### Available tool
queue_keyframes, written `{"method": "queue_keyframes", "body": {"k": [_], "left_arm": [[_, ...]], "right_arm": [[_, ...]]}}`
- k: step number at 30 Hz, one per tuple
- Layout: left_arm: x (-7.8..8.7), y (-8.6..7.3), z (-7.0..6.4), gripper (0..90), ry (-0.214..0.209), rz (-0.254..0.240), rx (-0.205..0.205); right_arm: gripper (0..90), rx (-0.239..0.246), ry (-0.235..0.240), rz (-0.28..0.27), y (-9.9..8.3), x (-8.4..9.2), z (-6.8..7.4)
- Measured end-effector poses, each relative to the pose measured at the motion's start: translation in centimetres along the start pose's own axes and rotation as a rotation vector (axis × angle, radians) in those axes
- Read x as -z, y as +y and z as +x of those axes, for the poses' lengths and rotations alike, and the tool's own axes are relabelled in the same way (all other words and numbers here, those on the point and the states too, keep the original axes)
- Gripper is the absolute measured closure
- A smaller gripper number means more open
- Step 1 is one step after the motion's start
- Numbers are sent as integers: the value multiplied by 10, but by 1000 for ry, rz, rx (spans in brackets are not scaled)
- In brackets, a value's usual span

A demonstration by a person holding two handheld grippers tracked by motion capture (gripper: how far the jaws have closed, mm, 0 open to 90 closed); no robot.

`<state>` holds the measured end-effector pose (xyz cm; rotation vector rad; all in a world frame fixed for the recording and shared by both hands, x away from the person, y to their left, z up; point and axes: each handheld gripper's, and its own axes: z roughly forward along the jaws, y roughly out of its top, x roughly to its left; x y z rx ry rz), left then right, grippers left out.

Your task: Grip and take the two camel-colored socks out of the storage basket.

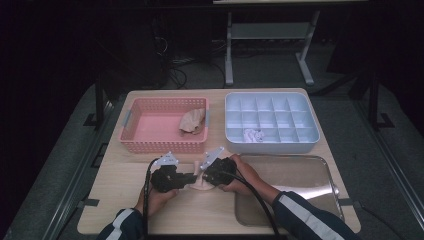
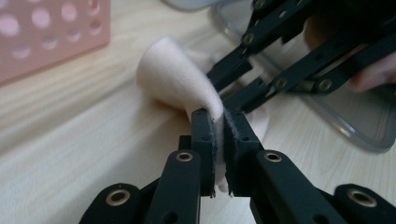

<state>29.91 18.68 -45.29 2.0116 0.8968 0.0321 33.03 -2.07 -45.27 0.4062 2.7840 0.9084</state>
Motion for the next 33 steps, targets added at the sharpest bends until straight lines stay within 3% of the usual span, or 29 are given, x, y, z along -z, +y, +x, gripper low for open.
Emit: {"method": "queue_keyframes", "body": {"k": [3,6,7,11,16,21,23,24,25,27,30,33], "left_arm": [[-1,3,-1,832,-25,-24,21],[-1,5,-3,827,-3,-15,-4],[0,6,-3,823,4,-23,4],[1,6,-1,794,6,-19,14],[-4,9,-4,794,10,-15,-13],[-15,20,-10,788,4,-29,-30],[-22,22,-13,792,9,-12,-47],[-24,23,-14,795,15,-1,-59],[-25,23,-15,797,26,4,-63],[-23,23,-15,799,32,5,-59],[-22,23,-14,797,39,5,-52],[-28,23,-16,780,37,19,-63]], "right_arm": [[751,18,0,-9,2,-2,1],[681,-9,5,-33,0,0,-1],[655,-28,14,-41,-1,3,-2],[742,-73,-15,-96,-7,25,-13],[780,-73,-16,-30,-12,9,-16],[773,-74,-22,-47,-9,4,-13],[719,-65,-12,-52,-10,4,-14],[674,-68,1,-57,-10,5,-14],[647,-57,-15,-54,-10,8,-15],[642,-50,-11,-64,-12,19,-17],[720,-72,-16,-97,-18,39,-25],[762,-99,-30,-64,-23,38,-30]]}}
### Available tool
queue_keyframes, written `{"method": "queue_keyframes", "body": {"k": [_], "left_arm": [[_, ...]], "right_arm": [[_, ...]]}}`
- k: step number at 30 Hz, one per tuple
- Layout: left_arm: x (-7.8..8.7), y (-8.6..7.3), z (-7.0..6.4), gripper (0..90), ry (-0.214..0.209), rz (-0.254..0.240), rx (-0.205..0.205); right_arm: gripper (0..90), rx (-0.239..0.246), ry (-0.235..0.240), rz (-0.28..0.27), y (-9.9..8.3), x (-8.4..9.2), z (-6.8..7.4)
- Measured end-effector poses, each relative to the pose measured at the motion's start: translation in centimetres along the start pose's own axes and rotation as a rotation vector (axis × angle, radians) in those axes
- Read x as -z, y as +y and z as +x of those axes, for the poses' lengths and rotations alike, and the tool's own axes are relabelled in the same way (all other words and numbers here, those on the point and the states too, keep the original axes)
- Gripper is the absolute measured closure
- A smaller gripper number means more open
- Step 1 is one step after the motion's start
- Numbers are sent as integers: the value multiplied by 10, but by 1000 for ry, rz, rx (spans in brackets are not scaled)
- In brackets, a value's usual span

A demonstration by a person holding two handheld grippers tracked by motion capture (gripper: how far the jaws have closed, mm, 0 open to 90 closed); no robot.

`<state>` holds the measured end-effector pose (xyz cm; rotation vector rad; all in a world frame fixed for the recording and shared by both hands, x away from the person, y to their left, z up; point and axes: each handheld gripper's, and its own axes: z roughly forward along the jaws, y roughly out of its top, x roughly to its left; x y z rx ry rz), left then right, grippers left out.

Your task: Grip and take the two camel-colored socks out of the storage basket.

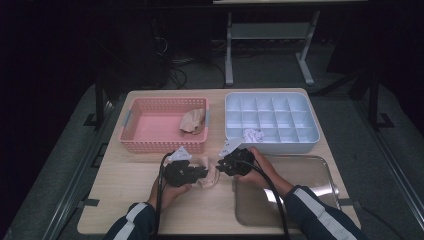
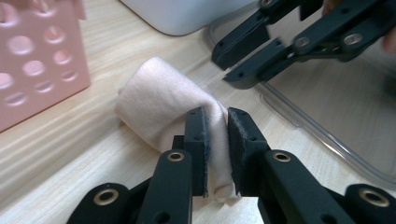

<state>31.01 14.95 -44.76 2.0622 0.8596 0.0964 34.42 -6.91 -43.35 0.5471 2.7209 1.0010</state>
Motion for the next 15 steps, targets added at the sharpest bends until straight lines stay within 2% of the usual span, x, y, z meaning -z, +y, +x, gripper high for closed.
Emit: {"method": "queue_keyframes", "body": {"k": [2,3,4,6,7,8,10,12,15], "left_arm": [[-5,0,-3,745,14,8,-6],[-7,1,-4,718,22,14,-9],[-11,1,-6,720,22,29,-31],[-15,1,-7,718,35,40,-46],[-17,1,-8,716,36,43,-44],[-18,1,-8,707,34,41,-43],[-19,1,-9,705,41,43,-54],[-19,0,-10,700,48,35,-64],[-18,-1,-12,672,47,38,-80]], "right_arm": [[768,-3,8,29,-3,-7,-1],[760,9,-7,44,-3,-9,0],[751,12,-20,40,-2,-8,-1],[744,-29,-14,-22,1,-1,-4],[737,-40,-29,-55,3,2,-4],[732,-46,-39,-85,4,5,-4],[702,-53,-28,-143,8,8,-3],[691,-57,-19,-163,11,6,0],[672,-46,-30,-134,15,-6,2]]}}
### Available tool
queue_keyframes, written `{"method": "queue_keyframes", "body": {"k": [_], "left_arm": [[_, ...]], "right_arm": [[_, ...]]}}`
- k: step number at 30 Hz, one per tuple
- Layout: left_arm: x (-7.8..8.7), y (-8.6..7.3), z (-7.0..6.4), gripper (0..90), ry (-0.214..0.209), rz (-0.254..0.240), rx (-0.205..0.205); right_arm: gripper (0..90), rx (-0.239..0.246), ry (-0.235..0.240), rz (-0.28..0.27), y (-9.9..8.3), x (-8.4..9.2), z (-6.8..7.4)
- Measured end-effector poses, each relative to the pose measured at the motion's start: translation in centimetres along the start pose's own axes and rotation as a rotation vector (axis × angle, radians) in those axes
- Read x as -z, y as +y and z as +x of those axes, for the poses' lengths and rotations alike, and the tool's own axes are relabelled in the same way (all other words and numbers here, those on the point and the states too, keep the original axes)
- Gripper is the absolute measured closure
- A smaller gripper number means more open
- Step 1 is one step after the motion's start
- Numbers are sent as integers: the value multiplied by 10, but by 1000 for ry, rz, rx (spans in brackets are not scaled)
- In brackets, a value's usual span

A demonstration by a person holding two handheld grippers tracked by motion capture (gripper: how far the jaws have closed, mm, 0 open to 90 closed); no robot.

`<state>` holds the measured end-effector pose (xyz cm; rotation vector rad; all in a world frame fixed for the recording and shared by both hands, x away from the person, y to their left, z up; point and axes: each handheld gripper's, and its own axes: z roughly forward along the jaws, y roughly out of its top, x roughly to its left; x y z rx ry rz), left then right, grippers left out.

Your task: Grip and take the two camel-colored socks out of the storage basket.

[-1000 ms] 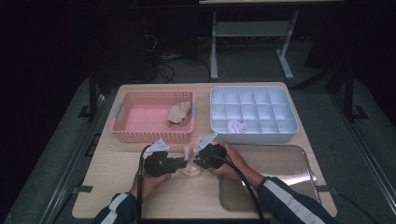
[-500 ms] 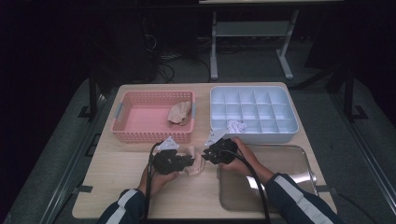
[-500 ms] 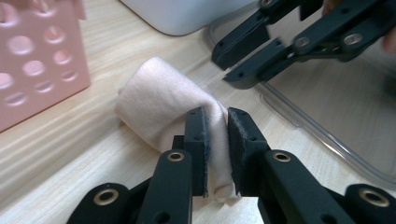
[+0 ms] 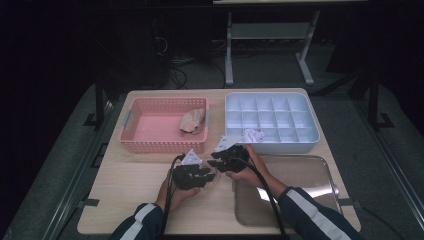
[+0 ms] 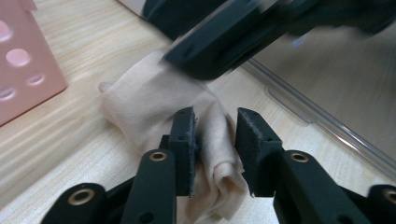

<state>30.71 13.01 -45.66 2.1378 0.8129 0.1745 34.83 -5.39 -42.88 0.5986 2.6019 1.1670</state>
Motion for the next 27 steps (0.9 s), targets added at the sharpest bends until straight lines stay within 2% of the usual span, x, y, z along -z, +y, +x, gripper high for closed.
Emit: {"method": "queue_keyframes", "body": {"k": [4,6,8,10,12,13,15,16,18,19,20,21,23,27], "left_arm": [[6,-2,-3,618,-13,-7,-16],[16,-4,-7,601,-31,-9,-32],[28,-5,-11,619,-49,-13,-64],[41,-7,-12,653,-72,-47,-63],[47,-7,-9,657,-54,-78,-54],[48,-6,-5,666,-16,-95,-44],[44,-4,0,690,-8,-117,-20],[40,-3,1,698,-9,-119,-22],[27,-2,0,707,-12,-86,-56],[27,-2,0,707,-12,-86,-56],[16,-4,-5,711,-34,-69,-84],[10,-6,-11,729,-46,-50,-136],[4,-8,-19,743,-23,-18,-222],[2,-10,-18,751,-39,-13,-215]], "right_arm": [[690,-13,-6,66,-6,-14,-4],[698,-27,4,83,-9,-17,-7],[718,-42,8,88,-11,-17,-10],[723,-43,12,97,-12,-17,-11],[730,-41,18,97,-13,-16,-11],[731,-39,17,98,-13,-16,-11],[738,-34,16,97,-13,-16,-10],[739,-33,20,96,-14,-16,-9],[739,-15,15,99,-14,-16,-8],[739,-21,19,103,-14,-15,-7],[737,-12,15,101,-14,-15,-8],[736,-27,16,104,-15,-15,-8],[734,-29,22,112,-16,-15,-8],[696,-22,12,135,-19,-11,-9]]}}
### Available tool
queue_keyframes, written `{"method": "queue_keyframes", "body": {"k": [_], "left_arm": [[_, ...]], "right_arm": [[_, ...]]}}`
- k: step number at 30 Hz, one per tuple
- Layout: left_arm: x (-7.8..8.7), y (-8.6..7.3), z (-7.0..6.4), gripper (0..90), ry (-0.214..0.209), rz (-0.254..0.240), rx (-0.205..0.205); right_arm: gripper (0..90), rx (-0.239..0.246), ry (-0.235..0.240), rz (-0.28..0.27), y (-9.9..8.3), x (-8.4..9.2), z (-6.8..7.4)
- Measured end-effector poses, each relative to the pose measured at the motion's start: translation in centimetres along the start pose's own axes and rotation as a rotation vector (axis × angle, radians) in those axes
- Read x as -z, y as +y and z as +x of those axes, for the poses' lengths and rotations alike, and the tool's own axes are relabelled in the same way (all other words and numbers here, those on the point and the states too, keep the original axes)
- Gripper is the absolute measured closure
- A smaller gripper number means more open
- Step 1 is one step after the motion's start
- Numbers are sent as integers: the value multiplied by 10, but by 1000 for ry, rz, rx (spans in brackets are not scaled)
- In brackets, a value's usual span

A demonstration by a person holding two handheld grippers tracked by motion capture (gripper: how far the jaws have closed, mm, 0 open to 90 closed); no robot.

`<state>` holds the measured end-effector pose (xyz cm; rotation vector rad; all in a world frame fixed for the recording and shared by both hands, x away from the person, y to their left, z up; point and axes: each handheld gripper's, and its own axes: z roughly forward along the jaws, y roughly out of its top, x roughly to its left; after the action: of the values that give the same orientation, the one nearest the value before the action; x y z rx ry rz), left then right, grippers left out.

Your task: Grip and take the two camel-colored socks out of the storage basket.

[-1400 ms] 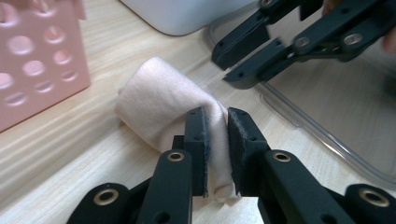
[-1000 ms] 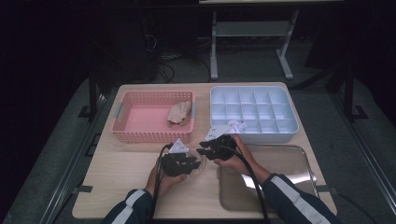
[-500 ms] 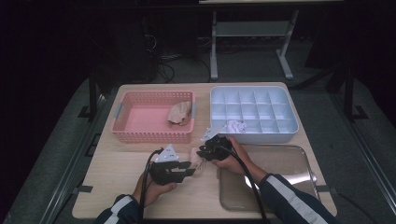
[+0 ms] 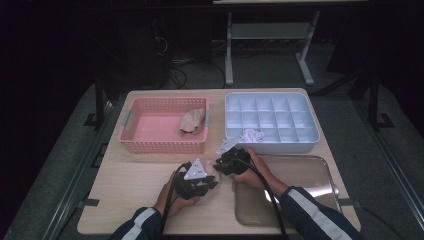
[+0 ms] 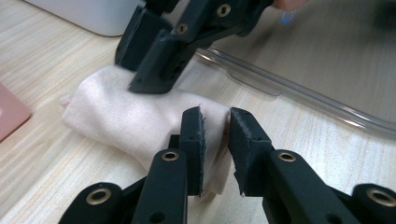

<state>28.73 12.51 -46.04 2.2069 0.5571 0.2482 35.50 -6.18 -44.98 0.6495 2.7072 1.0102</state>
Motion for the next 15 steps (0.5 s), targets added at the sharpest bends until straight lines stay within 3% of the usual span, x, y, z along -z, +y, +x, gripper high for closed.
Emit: {"method": "queue_keyframes", "body": {"k": [2,4,11,13,15], "left_arm": [[0,-1,0,749,4,-8,-1],[0,-2,1,746,-3,-11,7],[1,-3,3,742,-20,-12,17],[4,-4,3,721,-37,-17,41],[11,-6,3,686,-41,0,37]], "right_arm": [[646,-25,-11,6,-1,2,-2],[647,-45,10,-2,0,5,-4],[568,-31,45,-119,10,10,6],[555,-31,69,-96,10,3,7],[517,-15,57,-49,5,-7,5]]}}
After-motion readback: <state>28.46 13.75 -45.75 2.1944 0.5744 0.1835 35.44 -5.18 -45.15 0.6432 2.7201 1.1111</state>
